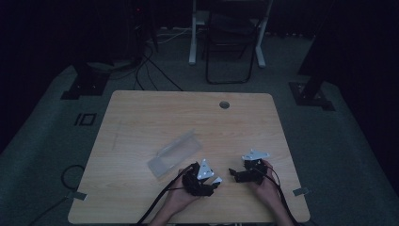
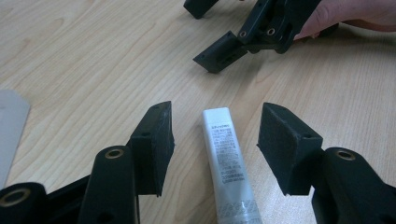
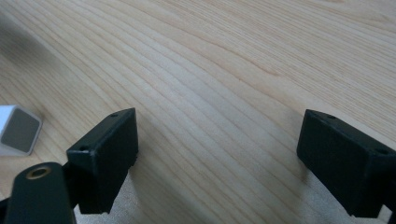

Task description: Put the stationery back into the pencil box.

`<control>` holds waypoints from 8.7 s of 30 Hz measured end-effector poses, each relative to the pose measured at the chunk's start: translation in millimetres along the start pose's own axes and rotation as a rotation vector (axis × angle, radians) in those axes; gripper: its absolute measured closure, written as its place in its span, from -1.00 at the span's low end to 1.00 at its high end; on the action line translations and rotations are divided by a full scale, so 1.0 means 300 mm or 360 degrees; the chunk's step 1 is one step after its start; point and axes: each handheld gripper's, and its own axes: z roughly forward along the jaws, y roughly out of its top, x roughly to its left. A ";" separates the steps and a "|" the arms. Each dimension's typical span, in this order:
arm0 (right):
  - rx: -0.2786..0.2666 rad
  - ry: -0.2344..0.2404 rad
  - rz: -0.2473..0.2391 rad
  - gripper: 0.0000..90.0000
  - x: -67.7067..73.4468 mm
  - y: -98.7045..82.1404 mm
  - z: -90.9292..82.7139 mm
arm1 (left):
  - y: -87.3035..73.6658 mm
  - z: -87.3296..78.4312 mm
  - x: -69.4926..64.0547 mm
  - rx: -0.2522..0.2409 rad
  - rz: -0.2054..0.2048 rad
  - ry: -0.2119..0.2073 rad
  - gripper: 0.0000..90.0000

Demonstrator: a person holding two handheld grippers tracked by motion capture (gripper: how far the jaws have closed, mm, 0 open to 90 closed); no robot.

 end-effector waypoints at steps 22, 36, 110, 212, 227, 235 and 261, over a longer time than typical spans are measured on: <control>0.0000 0.0000 -0.0001 -0.72 0.000 0.000 0.000 | -0.013 0.044 -0.013 0.0055 0.0003 -0.0021 0.02; 0.0001 0.0000 0.0000 -0.72 0.000 0.000 0.000 | -0.021 0.080 -0.010 0.0116 -0.0013 -0.0015 0.21; 0.0000 0.0000 -0.0001 -0.72 0.000 0.000 0.000 | 0.000 0.046 -0.004 0.0125 0.0081 0.0000 0.57; -0.0001 -0.0001 0.0002 -0.72 0.000 0.000 0.000 | 0.012 -0.184 0.179 -0.0086 0.0038 0.0283 0.57; -0.0001 -0.0001 0.0002 -0.72 0.000 0.000 0.000 | 0.014 -0.209 0.207 -0.0104 0.0036 0.0336 0.57; -0.0001 -0.0001 0.0002 -0.72 0.000 0.000 0.000 | 0.014 -0.220 0.221 -0.0121 0.0033 0.0367 0.57; -0.0002 -0.0001 0.0005 -0.72 0.001 0.000 0.000 | 0.006 -0.210 0.264 -0.0106 0.0027 0.0404 0.57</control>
